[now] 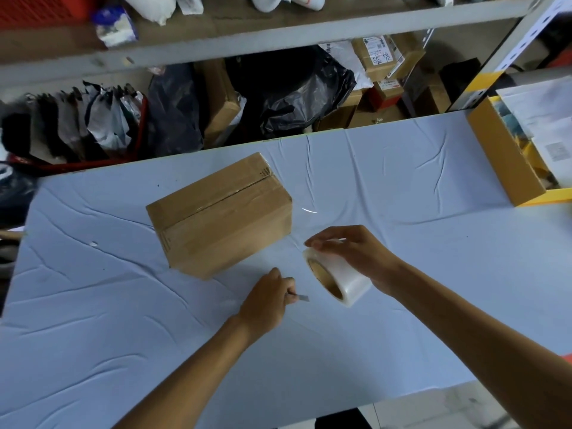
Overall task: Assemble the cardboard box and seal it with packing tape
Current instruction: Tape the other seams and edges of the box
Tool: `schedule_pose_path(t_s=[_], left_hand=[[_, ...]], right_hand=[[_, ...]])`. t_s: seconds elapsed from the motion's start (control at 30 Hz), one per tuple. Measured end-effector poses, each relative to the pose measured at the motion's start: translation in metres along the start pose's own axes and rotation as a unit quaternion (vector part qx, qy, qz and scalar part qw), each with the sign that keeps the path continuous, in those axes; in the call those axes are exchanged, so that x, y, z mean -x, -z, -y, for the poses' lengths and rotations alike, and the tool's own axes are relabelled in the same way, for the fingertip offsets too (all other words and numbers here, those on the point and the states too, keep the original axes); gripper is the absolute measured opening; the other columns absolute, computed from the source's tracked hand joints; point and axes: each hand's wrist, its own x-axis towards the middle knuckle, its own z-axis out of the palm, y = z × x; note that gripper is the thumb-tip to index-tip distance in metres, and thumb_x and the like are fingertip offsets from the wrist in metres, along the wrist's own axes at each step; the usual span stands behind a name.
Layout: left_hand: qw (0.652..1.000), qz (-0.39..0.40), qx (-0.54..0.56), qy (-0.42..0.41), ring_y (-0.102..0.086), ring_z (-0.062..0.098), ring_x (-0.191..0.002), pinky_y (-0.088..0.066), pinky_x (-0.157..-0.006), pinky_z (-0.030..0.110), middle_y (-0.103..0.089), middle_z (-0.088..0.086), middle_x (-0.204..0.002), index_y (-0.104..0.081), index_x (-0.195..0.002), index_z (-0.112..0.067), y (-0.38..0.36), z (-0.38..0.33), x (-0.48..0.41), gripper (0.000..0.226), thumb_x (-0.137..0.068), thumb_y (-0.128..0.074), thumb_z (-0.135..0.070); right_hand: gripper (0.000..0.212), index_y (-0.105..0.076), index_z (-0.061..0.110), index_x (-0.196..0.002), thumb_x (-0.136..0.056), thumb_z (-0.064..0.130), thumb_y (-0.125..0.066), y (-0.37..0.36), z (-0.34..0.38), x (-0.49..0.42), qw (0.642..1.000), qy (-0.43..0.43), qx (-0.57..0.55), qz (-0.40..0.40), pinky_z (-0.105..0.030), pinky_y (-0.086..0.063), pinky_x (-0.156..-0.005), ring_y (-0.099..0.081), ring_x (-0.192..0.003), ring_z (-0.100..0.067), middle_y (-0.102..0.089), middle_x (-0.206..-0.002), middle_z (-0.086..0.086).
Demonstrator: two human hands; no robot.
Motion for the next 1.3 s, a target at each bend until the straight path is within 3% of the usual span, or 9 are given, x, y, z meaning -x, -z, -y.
schedule_pose_path(t_s=[0.1,0.17,0.23,0.37,0.47,0.67,0.9,1.17,1.3], left_hand=[[0.998,0.013,0.009,-0.064,-0.056,0.016,-0.073,-0.048,-0.067,0.035,-0.054,0.0,-0.084,-0.054,-0.079,-0.015,0.047,-0.031,0.008,0.014,-0.092,-0.058,-0.019],[0.989,-0.071,0.008,-0.13,-0.058,0.015,-0.072,-0.05,-0.064,0.036,-0.059,-0.004,-0.08,-0.057,-0.083,-0.018,0.084,-0.054,0.019,0.014,-0.092,-0.054,-0.028],[0.971,-0.171,0.016,-0.165,-0.056,0.011,-0.066,-0.048,-0.055,0.024,-0.057,-0.011,-0.074,-0.056,-0.083,-0.021,0.119,-0.072,0.028,0.016,-0.093,-0.052,-0.033],[0.949,-0.279,-0.016,-0.148,-0.052,0.01,-0.063,-0.041,-0.053,0.015,-0.052,-0.008,-0.075,-0.056,-0.076,-0.017,0.155,-0.077,0.014,0.02,-0.092,-0.06,-0.027],[0.954,-0.283,-0.029,-0.094,-0.052,0.012,-0.066,-0.046,-0.054,0.024,-0.053,-0.001,-0.081,-0.058,-0.077,-0.012,0.148,-0.065,0.0,0.024,-0.094,-0.056,-0.03],[0.949,-0.301,-0.038,-0.084,-0.049,0.012,-0.061,-0.038,-0.049,0.013,-0.051,-0.001,-0.08,-0.053,-0.072,-0.016,0.139,-0.066,-0.008,0.024,-0.091,-0.061,-0.028],[0.958,-0.263,-0.009,-0.113,-0.057,0.017,-0.095,-0.042,-0.069,0.009,-0.059,0.006,-0.107,-0.053,-0.074,-0.02,0.138,-0.068,-0.018,0.019,-0.087,-0.065,-0.026],[0.962,-0.254,-0.029,-0.091,-0.049,0.008,-0.099,-0.039,-0.068,0.004,-0.054,0.002,-0.113,-0.068,-0.078,-0.009,0.133,-0.07,-0.022,0.017,-0.083,-0.07,-0.026],[0.965,-0.244,-0.042,-0.087,-0.05,0.016,-0.106,-0.041,-0.074,0.008,-0.05,0.003,-0.117,-0.067,-0.078,-0.011,0.129,-0.071,-0.024,0.015,-0.082,-0.072,-0.025]], right_hand=[[0.012,-0.077,0.014,-0.094,-0.088,0.018,-0.067,0.001,0.003,-0.001,1.0,0.0,0.013,-0.008,0.001,-0.04,-0.055,-0.061,-0.062,0.011,-0.071,-0.073,0.016],[0.011,-0.077,0.012,-0.093,-0.088,0.015,-0.067,0.001,0.006,-0.001,1.0,0.004,0.019,-0.012,-0.001,-0.04,-0.055,-0.061,-0.061,0.008,-0.071,-0.076,0.011],[0.011,-0.076,0.012,-0.092,-0.088,0.015,-0.067,0.001,0.009,-0.001,0.999,0.006,0.029,-0.015,-0.002,-0.039,-0.052,-0.059,-0.057,0.007,-0.07,-0.076,0.007],[0.012,-0.077,0.011,-0.094,-0.089,0.014,-0.066,-0.001,0.011,0.0,0.999,0.011,0.026,-0.02,0.0,-0.037,-0.05,-0.058,-0.054,0.012,-0.069,-0.075,0.011],[0.012,-0.077,0.014,-0.093,-0.089,0.017,-0.067,-0.002,0.011,0.0,1.0,0.01,0.021,-0.02,0.0,-0.038,-0.05,-0.058,-0.055,0.011,-0.07,-0.075,0.011],[0.01,-0.076,0.015,-0.09,-0.089,0.015,-0.066,0.0,0.01,0.002,1.0,0.007,0.019,-0.018,0.001,-0.036,-0.05,-0.057,-0.054,0.013,-0.068,-0.061,0.022],[0.012,-0.077,0.015,-0.091,-0.089,0.017,-0.065,0.002,0.009,0.004,1.0,0.001,0.021,-0.021,0.0,-0.037,-0.049,-0.057,-0.053,0.012,-0.067,-0.061,0.022],[0.012,-0.077,0.017,-0.089,-0.089,0.018,-0.065,0.001,0.009,0.003,0.999,0.001,0.038,-0.015,0.0,-0.037,-0.048,-0.056,-0.053,0.013,-0.066,-0.059,0.023],[0.012,-0.077,0.017,-0.089,-0.089,0.018,-0.065,0.001,0.008,0.005,0.999,0.0,0.034,-0.014,-0.001,-0.038,-0.048,-0.057,-0.053,0.011,-0.066,-0.061,0.019]])
